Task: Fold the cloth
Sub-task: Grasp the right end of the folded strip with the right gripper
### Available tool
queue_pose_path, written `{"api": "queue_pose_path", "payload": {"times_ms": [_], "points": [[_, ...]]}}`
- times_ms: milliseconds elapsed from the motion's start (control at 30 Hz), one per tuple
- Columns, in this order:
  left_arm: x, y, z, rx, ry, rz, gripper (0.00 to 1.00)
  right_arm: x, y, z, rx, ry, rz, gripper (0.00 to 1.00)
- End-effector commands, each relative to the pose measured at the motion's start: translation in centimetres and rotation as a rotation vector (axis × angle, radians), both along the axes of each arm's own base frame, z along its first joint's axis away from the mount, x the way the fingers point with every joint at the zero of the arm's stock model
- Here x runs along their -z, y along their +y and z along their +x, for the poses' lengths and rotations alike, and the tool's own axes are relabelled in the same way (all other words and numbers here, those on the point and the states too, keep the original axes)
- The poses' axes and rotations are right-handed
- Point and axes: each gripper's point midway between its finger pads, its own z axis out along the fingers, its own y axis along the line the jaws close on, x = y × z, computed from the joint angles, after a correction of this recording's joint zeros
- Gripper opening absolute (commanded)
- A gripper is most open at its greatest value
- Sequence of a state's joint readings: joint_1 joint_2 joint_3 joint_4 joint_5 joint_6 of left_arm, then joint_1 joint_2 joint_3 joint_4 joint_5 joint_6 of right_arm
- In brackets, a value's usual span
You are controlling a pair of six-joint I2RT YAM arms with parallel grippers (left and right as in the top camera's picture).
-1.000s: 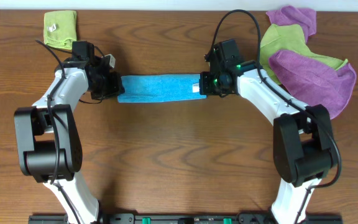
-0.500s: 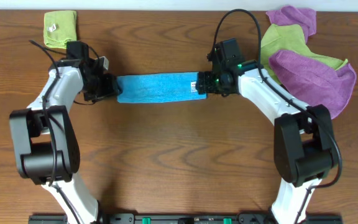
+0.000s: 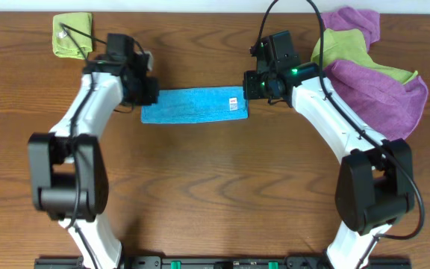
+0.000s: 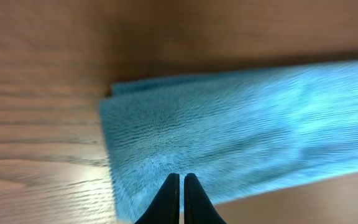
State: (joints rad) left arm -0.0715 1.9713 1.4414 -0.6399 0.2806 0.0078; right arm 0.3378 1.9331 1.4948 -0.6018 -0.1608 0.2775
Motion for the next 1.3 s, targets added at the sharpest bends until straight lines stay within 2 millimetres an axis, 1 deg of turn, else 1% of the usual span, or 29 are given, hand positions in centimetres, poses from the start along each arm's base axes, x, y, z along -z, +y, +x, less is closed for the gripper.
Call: {"api": "queue_pose_path", "payload": {"times_ms": [0, 100, 200, 267, 300, 367, 500, 600, 700, 800, 900, 1100, 1133, 1267], "points": [[2.6, 0.5, -0.6, 0.005, 0.054, 0.068, 0.06, 0.2, -0.4, 0.3, -0.01, -0.015, -0.037, 0.01], [4.2, 0.6, -0.8, -0.017, 0.089, 0.087, 0.06, 0.4, -0.7, 0.1, -0.007, -0.007, -0.046, 0.01], [5.4, 1.3, -0.6, -0.043, 0.1, 0.122, 0.06, 0.6, -1.2, 0.1, -0.02, -0.01, -0.08, 0.03], [6.3, 1.6, -0.7, -0.052, 0.117, 0.138, 0.06, 0.8, -1.6, -0.1, -0.048, -0.007, -0.107, 0.27], [6.6, 1.6, -0.8, -0.051, 0.125, 0.139, 0.06, 1.1, -1.8, -0.3, -0.055, 0.001, -0.115, 0.41], [7.1, 1.6, -1.0, -0.052, 0.138, 0.14, 0.06, 1.9, -2.1, -0.6, -0.056, 0.042, -0.096, 0.56], [7.4, 1.6, -1.1, -0.056, 0.146, 0.14, 0.06, 3.4, -1.4, -1.1, -0.096, 0.142, 0.103, 0.75], [7.4, 1.6, -1.1, -0.056, 0.147, 0.14, 0.06, 4.2, -1.1, -1.3, -0.112, 0.197, 0.223, 0.79], [7.4, 1.6, -1.1, -0.056, 0.147, 0.14, 0.06, 5.2, -1.3, -1.4, -0.107, 0.236, 0.262, 0.87], [7.4, 1.6, -1.1, -0.056, 0.146, 0.14, 0.06, 6.1, -0.6, -1.8, -0.128, 0.271, 0.32, 0.92], [7.4, 1.6, -1.1, -0.056, 0.147, 0.14, 0.06, 6.7, 0.4, -1.8, -0.15, 0.289, 0.376, 0.93], [7.4, 1.6, -1.1, -0.056, 0.148, 0.14, 0.06, 8.2, 0.9, -1.1, -0.121, 0.302, 0.421, 0.91], [7.4, 1.6, -1.1, -0.056, 0.147, 0.14, 0.06, 8.3, 1.0, -1.1, -0.122, 0.307, 0.433, 0.9], [7.4, 1.6, -1.1, -0.056, 0.148, 0.14, 0.06, 9.9, 1.0, -1.6, -0.094, 0.366, 0.444, 0.86]]}}
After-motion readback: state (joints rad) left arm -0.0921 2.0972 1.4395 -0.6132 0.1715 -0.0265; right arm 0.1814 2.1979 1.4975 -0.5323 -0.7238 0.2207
